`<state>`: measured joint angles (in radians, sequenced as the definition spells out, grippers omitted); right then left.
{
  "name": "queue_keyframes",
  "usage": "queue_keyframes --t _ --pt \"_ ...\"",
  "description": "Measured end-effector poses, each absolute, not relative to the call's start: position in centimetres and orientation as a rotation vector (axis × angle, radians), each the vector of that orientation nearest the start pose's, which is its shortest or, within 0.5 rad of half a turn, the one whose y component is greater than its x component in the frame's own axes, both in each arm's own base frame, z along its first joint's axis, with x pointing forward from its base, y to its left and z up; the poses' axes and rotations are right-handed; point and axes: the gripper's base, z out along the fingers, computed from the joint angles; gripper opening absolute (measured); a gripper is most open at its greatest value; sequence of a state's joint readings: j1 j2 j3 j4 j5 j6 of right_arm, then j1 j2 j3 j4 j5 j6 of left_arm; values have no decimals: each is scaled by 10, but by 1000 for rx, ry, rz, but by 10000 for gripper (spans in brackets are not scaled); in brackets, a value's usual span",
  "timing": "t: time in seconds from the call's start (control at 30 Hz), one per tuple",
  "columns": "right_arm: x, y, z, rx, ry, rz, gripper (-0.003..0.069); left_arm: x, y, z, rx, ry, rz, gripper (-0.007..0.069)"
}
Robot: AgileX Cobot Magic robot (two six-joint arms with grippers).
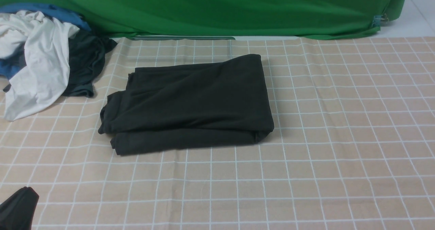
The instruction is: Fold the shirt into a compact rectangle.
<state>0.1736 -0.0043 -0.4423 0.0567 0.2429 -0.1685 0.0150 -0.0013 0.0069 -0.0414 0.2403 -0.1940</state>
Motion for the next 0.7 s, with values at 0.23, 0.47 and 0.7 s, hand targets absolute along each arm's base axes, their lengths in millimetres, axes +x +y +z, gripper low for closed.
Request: queue_keyframes --t 0.23,0.47,0.7 --pt "40 2 263 -135 1541 -81 217 56 0 189 -207 1720 -169 13" --pt "54 0 187 -103 1775 -101 217 55 0 189 -207 1722 -169 13" --pt "55 0 187 -69 1749 -77 221 55 0 189 -207 1721 -169 13"
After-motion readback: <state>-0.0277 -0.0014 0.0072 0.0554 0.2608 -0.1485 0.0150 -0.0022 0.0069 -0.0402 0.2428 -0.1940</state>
